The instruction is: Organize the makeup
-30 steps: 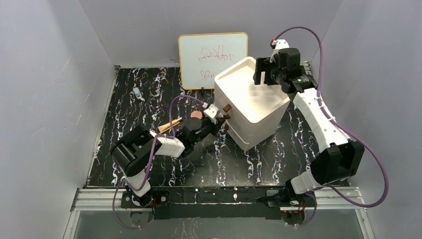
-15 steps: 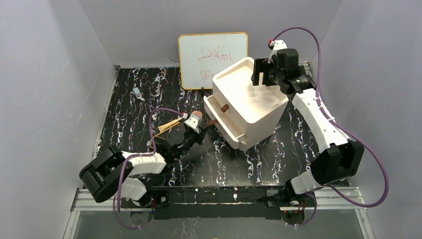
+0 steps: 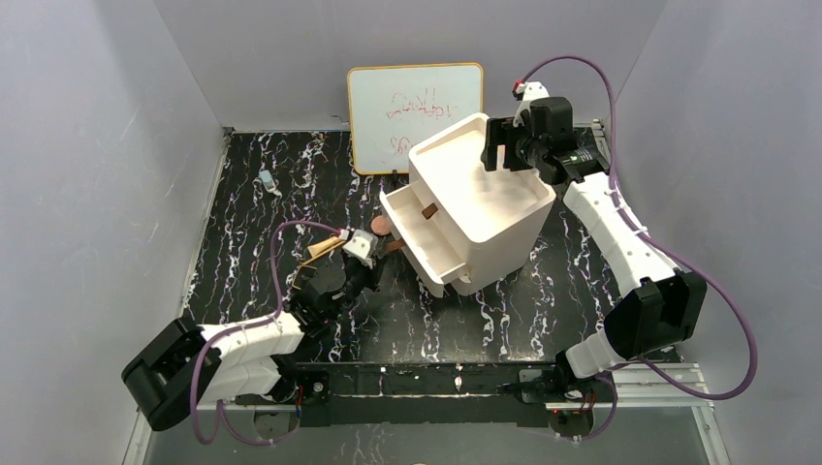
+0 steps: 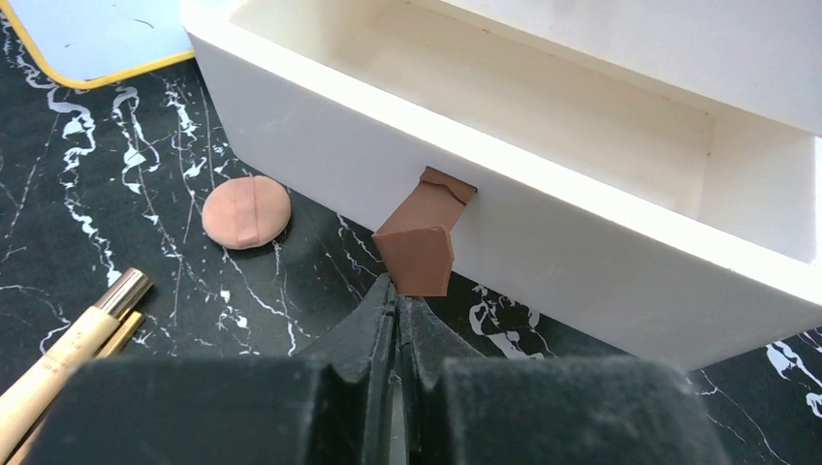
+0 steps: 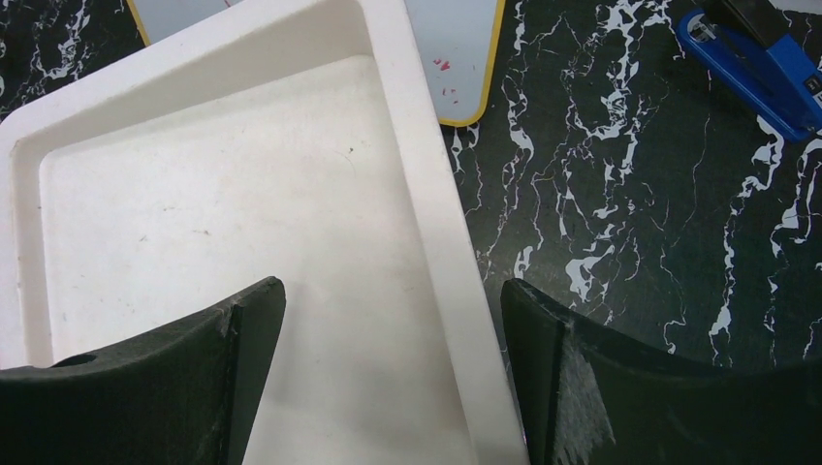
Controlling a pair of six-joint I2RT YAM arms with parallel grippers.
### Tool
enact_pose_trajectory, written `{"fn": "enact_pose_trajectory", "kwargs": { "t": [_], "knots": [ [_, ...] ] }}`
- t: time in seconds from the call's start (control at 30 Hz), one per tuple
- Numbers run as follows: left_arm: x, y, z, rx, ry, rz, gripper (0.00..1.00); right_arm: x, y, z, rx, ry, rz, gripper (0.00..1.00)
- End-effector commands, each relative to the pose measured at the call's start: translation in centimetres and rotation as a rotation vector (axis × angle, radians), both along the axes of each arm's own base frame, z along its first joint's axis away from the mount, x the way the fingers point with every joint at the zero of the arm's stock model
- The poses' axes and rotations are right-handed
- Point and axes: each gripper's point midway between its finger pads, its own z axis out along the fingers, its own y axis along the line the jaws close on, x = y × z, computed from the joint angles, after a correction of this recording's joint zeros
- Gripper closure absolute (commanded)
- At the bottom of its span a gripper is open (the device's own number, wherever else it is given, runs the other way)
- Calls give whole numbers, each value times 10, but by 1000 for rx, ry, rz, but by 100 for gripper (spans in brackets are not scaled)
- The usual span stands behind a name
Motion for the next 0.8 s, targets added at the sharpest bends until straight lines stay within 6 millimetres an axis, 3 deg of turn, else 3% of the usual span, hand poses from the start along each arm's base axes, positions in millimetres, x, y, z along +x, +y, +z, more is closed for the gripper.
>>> {"fn": "enact_pose_trajectory", "kwargs": {
  "t": [0.0,0.03,0.1,0.17,0.27,0.37,0.77],
  "knots": [
    [-2,18,-4,29,29,71,100,-11,19,-14,32,72,52,10],
    [-2,19,-4,38,40,77,100,-11,20,-13,33,71,54,10],
    [-2,25,-11,89,81,102,73,-11,20,-14,33,73,55,10],
    [1,31,-15,136,98,135,53,-11,20,-14,34,72,57,10],
    [8,44,-20,189,83,202,34,-11,22,-14,40,69,63,10],
    [16,46,-20,194,30,225,28,-12,24,-13,47,66,71,10],
    [70,37,-34,-7,-22,84,28,-19,24,-6,55,47,80,10]
  ]
}}
